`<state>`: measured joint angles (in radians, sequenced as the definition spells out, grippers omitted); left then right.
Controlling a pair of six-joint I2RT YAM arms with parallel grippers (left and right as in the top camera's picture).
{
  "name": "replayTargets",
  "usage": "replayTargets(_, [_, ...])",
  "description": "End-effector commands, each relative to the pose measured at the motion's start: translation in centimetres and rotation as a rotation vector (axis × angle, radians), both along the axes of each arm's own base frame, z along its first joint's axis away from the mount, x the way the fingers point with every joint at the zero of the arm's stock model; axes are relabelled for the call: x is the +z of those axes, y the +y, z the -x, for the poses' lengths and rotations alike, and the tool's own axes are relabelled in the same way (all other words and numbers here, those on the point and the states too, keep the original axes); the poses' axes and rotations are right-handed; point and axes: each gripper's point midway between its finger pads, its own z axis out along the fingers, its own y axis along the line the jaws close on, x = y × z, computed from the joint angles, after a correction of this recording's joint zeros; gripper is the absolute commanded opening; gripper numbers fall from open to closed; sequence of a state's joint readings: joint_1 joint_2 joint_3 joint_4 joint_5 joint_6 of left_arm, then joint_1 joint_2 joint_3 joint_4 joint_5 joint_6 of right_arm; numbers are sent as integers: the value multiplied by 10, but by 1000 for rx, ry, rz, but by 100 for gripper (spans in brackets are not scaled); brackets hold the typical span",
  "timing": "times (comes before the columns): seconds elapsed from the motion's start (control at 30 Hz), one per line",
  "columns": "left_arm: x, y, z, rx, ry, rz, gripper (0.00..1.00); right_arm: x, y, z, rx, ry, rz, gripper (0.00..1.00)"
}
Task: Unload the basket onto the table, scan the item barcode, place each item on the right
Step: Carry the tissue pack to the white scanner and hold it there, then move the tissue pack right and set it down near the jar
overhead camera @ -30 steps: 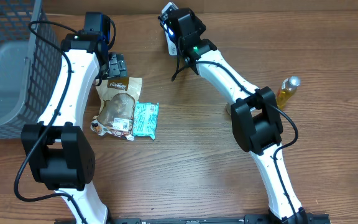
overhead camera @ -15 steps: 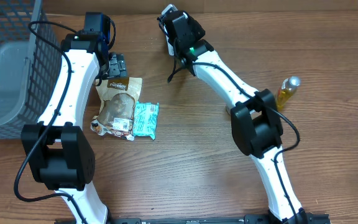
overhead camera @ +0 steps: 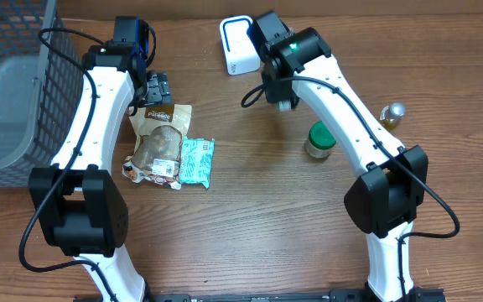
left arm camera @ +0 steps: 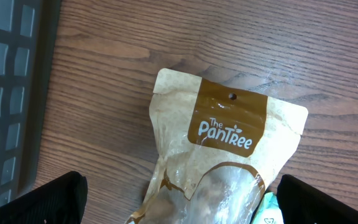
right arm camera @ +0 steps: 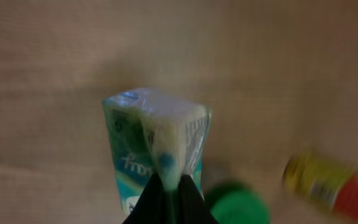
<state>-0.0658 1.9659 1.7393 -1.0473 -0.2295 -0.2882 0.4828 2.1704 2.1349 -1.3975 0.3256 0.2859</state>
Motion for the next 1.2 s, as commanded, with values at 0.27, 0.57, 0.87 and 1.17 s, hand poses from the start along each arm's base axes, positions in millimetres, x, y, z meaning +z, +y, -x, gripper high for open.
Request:
replayTargets(0.27, [6,-1,-3,-3,-18,-12,100,-76,-23,33,-267,139,-13,4])
replayTargets(0.57, [6,-1,-3,-3,-18,-12,100,-87,-77,45,-395,123,180,4])
replayTargets(0.87, [6,-1,-3,-3,-18,-12,99,-84,-113,55,-504,164,232,4])
replayTargets(1.17, [6,-1,-3,-3,-18,-12,100,-86,-112,50,-491,161,206,4])
